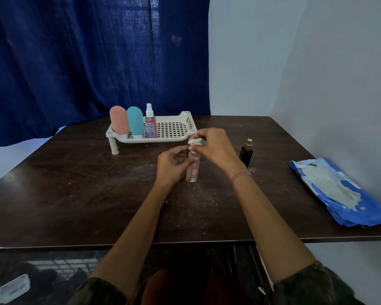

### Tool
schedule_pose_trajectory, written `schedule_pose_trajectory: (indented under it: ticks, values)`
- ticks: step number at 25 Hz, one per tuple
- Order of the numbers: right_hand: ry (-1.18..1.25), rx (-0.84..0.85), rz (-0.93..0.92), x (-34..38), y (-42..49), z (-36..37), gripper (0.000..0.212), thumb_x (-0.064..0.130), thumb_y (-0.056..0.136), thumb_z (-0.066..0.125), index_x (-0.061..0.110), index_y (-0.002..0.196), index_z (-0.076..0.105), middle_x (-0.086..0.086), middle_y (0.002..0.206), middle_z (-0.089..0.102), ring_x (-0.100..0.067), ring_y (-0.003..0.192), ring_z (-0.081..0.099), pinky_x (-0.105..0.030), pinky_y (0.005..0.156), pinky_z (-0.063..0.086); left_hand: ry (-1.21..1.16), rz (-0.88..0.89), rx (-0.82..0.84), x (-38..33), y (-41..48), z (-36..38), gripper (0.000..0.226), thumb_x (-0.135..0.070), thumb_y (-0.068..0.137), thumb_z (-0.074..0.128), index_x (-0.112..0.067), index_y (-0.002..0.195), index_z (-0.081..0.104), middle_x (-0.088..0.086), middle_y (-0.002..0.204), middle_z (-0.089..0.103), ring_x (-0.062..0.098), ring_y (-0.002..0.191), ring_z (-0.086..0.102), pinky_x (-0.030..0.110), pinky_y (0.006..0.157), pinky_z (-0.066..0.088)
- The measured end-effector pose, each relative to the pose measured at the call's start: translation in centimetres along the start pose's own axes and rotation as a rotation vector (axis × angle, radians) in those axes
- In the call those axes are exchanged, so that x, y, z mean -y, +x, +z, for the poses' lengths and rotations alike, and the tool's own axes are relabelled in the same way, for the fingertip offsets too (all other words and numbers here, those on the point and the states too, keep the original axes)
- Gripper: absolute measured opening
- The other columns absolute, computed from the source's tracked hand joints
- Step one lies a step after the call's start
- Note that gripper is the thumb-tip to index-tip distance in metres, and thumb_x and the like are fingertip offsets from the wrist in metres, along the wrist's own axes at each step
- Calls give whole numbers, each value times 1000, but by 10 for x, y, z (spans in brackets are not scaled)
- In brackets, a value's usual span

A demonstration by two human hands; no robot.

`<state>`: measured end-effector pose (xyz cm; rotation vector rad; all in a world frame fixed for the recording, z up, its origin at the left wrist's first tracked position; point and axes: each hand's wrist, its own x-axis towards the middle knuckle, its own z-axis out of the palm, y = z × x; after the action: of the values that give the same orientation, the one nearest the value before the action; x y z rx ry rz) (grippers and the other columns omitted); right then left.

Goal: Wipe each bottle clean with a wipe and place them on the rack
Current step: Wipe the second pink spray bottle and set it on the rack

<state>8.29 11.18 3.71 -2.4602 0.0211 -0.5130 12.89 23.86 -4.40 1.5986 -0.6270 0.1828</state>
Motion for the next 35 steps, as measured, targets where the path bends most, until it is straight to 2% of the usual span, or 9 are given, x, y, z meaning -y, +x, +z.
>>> schedule_pose_trajectory:
  ticks: [3, 6, 13, 16, 19, 23, 27, 31, 35]
  values:
    - [-396, 38, 20, 17, 8, 13, 31, 18, 86, 65, 6, 114, 60, -13, 115, 61, -20, 96, 60, -22, 71, 48, 43, 13, -2, -2, -1, 3, 40, -7, 76, 74, -21, 111, 62, -19, 89, 67, -5, 86, 66, 11, 75, 52]
    - [-501, -5, -22, 28, 8, 23, 37, 17, 86, 65, 4, 119, 55, -15, 115, 59, -22, 96, 61, -26, 73, 48, 45, -19, -22, -2, -1, 3, 38, -4, 77, 72, -16, 112, 63, -21, 89, 64, -12, 85, 63, 8, 73, 50]
    - [-121, 209, 90, 10, 17, -15, 24, 13, 92, 56, 8, 113, 65, -1, 100, 63, -7, 68, 55, -8, 47, 39, -89, -53, -6, -4, 2, 0, 37, -4, 68, 79, -22, 96, 62, -6, 93, 69, 2, 87, 67, 18, 76, 54]
    - [191, 254, 174, -8, 11, -19, 26, 7, 94, 51, 5, 116, 63, -7, 104, 68, -16, 80, 62, -22, 77, 51, -176, -102, -16, -4, 3, -2, 38, 0, 71, 76, -14, 100, 56, 2, 96, 70, 8, 90, 69, 23, 77, 56]
    - [509, 248, 223, -18, 6, -7, 29, 3, 96, 44, 0, 122, 57, -12, 114, 65, -11, 89, 59, -22, 81, 48, -207, -123, -6, -4, 4, -5, 39, 1, 75, 73, -7, 108, 52, 4, 96, 70, 7, 90, 69, 21, 75, 56]
    - [393, 80, 134, -20, 12, 1, 29, 5, 91, 55, 10, 119, 62, -5, 123, 61, -7, 95, 59, -20, 80, 52, -240, -143, 34, -2, 6, -7, 42, 0, 77, 71, -8, 112, 49, 8, 98, 70, 10, 92, 69, 22, 76, 56]
    - [430, 18, 128, -22, 13, 2, 29, 6, 84, 65, 11, 113, 66, -7, 117, 65, -5, 85, 64, -13, 64, 53, -243, -148, 21, 1, 7, -9, 46, -4, 77, 72, -9, 117, 49, 9, 100, 70, 10, 94, 69, 20, 75, 55]
    - [483, 32, 91, -29, 0, 13, 35, 12, 90, 60, 9, 124, 58, -7, 126, 60, -10, 109, 59, -23, 92, 50, -198, -121, 10, 6, 9, -11, 44, -7, 78, 72, -19, 118, 57, -6, 97, 71, 3, 95, 67, 14, 76, 52]
    - [383, -151, 25, -28, -16, 31, 36, 7, 85, 64, 11, 121, 61, -4, 120, 64, 3, 97, 56, 0, 80, 43, -165, -107, -17, 10, 9, -11, 39, -6, 78, 72, -19, 113, 62, -9, 101, 69, 1, 95, 66, 14, 80, 51]
